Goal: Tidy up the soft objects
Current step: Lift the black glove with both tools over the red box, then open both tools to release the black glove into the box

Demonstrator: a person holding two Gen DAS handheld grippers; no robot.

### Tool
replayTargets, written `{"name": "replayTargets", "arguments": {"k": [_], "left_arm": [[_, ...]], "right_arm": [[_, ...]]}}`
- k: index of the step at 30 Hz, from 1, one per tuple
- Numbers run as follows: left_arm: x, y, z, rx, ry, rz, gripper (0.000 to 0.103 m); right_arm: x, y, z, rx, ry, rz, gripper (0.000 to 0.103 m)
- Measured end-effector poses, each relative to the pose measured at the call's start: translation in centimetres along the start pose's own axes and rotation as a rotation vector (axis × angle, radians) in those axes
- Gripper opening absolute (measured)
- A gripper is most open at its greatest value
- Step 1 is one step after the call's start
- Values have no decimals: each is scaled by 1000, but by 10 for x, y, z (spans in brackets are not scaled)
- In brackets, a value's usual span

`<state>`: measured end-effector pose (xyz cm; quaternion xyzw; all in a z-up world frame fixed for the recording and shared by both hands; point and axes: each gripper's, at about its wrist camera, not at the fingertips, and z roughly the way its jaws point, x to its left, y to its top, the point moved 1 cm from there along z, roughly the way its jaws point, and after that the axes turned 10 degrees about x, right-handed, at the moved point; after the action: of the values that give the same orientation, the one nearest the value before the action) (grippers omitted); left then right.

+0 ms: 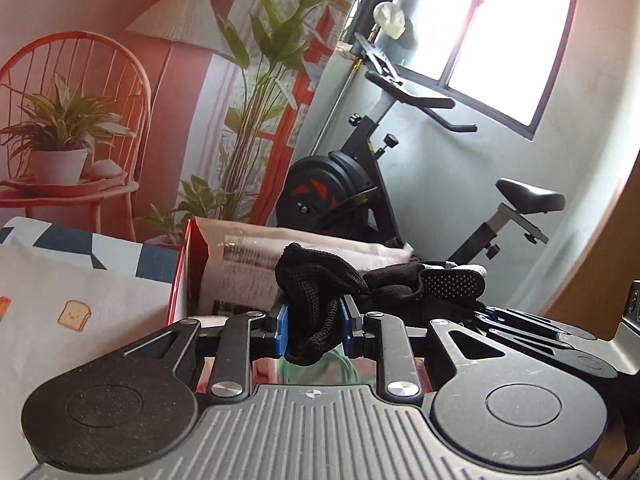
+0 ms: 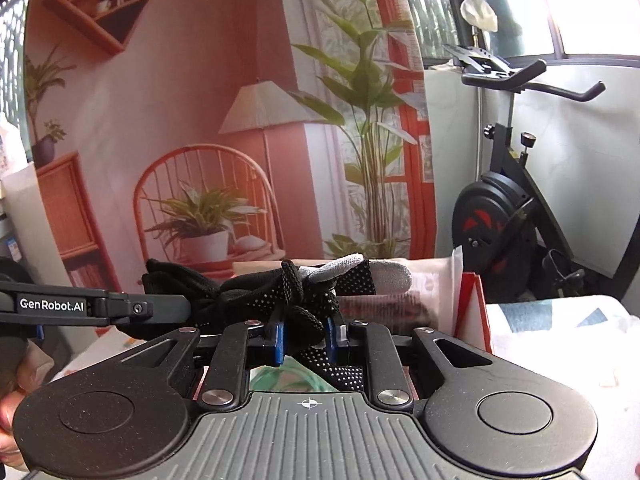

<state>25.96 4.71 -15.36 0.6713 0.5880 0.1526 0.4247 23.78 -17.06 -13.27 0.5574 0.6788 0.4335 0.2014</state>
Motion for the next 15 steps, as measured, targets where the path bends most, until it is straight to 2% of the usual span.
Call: {"name": "replayTargets", "arguments": {"k": [8, 11, 15], "left_arm": [[22, 28, 52, 83, 47, -20, 27], [28, 31, 66, 117, 70, -19, 32], [33, 32, 79, 150, 103, -13, 46]], "right_arm": [[-21, 26, 67, 129, -39, 33, 17], [-27, 29, 91, 203, -50, 70, 17], [-32, 26, 111, 266, -67, 96, 21]]}}
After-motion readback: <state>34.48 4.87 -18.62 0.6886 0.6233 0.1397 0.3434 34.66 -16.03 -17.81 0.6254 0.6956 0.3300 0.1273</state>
